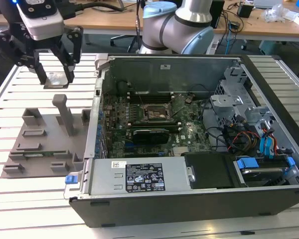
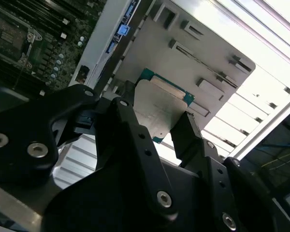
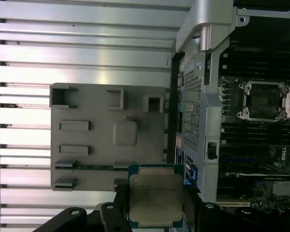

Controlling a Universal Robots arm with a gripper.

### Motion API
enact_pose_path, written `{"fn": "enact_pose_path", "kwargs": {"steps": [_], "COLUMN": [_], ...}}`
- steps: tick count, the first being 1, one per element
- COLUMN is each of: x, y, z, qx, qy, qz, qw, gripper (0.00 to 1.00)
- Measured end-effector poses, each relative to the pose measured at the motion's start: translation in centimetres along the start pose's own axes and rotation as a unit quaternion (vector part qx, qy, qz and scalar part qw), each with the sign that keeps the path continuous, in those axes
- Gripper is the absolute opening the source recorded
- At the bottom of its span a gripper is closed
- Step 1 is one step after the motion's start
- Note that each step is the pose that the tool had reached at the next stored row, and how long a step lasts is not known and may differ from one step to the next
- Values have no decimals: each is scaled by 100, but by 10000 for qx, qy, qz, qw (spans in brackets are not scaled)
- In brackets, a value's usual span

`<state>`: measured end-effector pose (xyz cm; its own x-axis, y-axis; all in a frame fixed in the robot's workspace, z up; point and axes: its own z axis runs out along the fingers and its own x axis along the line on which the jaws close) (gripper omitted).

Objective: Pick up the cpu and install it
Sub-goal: 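Pick up the cpu and move it towards the insertion slot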

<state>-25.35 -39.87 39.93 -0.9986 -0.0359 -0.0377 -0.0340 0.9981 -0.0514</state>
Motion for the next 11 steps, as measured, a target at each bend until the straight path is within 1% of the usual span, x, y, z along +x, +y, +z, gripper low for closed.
{"fn": "enact_pose_path", "kwargs": {"steps": [1,3,7,10,11], "x": [-29,-134,-267,-419,-447], "y": [-1,-5,-9,-14,-15], "z": [1,5,11,16,17], "qx": [0,0,0,0,0], "qy": [1,2,4,8,8], "qz": [-1,1,0,0,-1], "qw": [10000,10000,10000,10000,10000], "gripper": [55,55,55,55,55]}}
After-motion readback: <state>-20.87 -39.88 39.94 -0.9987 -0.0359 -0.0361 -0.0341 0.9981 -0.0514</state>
